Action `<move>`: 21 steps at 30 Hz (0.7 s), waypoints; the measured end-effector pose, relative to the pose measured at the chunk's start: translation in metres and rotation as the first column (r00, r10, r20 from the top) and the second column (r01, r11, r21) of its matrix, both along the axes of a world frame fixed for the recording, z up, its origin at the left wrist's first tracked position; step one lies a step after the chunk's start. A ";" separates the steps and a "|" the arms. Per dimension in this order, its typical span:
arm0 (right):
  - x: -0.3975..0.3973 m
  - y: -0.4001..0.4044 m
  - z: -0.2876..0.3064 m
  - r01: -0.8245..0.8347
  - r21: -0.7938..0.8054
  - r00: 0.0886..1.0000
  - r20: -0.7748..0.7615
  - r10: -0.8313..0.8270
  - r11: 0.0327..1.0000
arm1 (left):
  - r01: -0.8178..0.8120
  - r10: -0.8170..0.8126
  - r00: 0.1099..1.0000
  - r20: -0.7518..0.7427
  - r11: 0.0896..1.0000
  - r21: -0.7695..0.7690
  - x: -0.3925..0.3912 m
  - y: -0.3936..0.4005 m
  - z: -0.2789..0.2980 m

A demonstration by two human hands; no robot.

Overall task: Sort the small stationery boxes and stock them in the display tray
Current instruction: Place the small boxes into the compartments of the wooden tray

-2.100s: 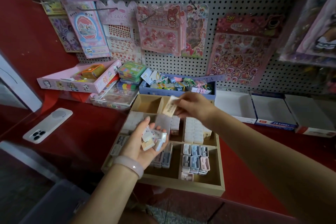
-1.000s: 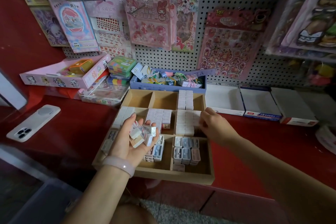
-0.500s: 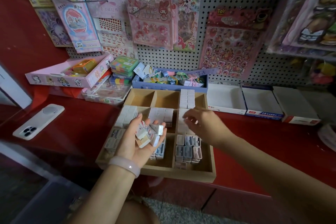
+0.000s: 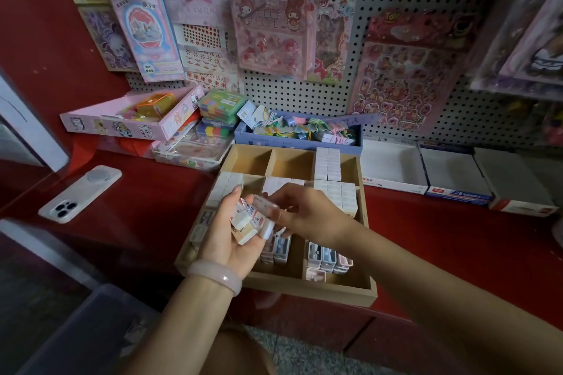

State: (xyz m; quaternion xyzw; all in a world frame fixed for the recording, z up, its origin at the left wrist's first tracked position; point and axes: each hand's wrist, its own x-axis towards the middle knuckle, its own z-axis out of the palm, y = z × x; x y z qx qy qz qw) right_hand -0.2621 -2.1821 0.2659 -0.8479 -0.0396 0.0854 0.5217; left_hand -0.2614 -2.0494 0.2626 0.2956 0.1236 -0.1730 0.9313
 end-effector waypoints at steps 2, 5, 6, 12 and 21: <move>0.004 0.004 -0.003 0.068 0.078 0.997 -0.049 -0.064 0.995 | -0.014 0.014 1.000 0.015 1.000 -0.015 -0.001 0.004 0.001; 0.011 0.012 0.000 0.186 0.234 0.976 -0.156 -0.151 0.954 | -0.025 0.026 0.999 -0.027 0.999 0.027 0.002 0.017 -0.003; 0.016 0.013 0.002 0.231 0.260 0.969 -0.147 -0.198 0.938 | -0.034 0.036 0.998 -0.059 0.999 0.023 0.004 0.024 -0.003; 0.060 0.023 0.001 0.141 -0.335 0.940 0.340 -0.020 0.931 | -0.338 0.319 0.925 -0.204 0.939 -0.065 0.020 0.080 0.007; 0.093 0.064 -0.028 -0.011 -0.730 0.929 0.245 0.276 0.683 | -0.396 0.380 0.898 -0.221 0.918 -0.032 0.019 0.111 0.000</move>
